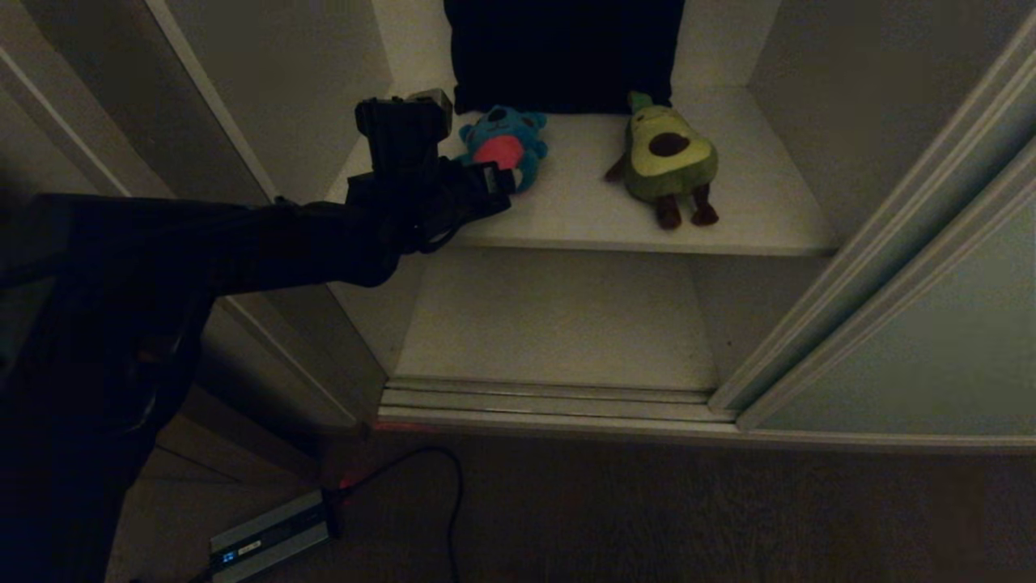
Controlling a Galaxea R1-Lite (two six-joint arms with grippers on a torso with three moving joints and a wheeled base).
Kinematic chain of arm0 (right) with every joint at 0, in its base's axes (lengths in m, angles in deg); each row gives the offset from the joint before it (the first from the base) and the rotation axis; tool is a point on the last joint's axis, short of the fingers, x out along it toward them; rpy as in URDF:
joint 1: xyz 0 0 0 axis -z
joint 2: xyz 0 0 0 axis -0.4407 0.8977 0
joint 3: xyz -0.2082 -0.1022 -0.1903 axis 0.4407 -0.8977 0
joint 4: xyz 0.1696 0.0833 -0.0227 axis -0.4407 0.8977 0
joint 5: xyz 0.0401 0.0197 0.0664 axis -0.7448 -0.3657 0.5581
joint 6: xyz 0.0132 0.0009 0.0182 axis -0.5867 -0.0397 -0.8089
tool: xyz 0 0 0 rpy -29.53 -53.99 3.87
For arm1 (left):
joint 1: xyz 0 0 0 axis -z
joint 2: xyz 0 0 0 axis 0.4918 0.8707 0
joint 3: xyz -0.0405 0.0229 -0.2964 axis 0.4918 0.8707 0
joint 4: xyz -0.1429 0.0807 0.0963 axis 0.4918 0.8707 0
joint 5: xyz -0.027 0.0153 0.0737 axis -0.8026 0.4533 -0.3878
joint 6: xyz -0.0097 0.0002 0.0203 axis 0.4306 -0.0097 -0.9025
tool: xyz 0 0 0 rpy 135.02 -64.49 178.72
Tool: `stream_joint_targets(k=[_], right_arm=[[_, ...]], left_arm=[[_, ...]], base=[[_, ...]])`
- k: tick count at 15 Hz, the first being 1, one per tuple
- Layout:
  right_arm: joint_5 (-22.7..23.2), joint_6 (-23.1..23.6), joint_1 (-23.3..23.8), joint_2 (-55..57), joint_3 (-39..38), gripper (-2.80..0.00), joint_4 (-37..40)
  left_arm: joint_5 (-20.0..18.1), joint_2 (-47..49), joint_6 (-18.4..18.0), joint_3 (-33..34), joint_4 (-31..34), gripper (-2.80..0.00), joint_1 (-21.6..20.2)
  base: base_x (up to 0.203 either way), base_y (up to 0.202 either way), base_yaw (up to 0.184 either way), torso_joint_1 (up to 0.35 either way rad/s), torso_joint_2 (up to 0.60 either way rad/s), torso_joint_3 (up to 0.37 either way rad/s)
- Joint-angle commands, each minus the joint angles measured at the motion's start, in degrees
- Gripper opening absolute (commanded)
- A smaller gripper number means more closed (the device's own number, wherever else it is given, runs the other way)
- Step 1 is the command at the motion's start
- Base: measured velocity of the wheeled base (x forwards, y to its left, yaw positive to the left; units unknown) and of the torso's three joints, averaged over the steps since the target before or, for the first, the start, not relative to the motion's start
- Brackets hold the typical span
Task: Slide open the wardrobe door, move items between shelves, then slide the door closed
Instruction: Place the blue doll on the lower shelf
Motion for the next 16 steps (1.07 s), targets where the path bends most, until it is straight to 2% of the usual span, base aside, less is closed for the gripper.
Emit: stream_joint_targets(k=[1,4,6,7,11,16], right_arm=[[0.03,0.03,0.00,-0.02,-0.18,-2.80,-0.01],[0.03,0.03,0.00,-0.02,-0.18,-2.80,-0.01],[0.03,0.03,0.00,-0.02,-0.18,-2.80,-0.01],[0.03,0.03,0.00,-0.02,-0.18,-2.80,-0.01],[-0.05,0.03,0.00,-0.02,-0.18,-2.80,-0.01],[0.03,0.03,0.00,-0.02,-0.18,-2.80,-0.01]], left_arm=[[-1.07,1.41,-2.32,-0.01,-3.10,0.00,0.01],[-2.60,2.50,-3.28,-0.02,-3.89,0.00,0.00],[-3.25,4.04,-4.95,-0.09,-8.02,0.00,-0.08],[-3.18,4.76,-5.17,-0.14,-8.24,-2.80,-0.08],[-6.18,5.10,-6.07,-0.18,-9.41,-2.80,-0.86],[-6.42,4.04,-6.00,-0.18,-9.51,-2.80,-0.87]], base=[[0.000,0.000,0.000,0.000,0.00,0.000],[0.000,0.000,0.000,0.000,0.00,0.000],[0.000,0.000,0.000,0.000,0.00,0.000],[0.000,0.000,0.000,0.000,0.00,0.000],[0.000,0.000,0.000,0.000,0.00,0.000],[0.000,0.000,0.000,0.000,0.00,0.000]])
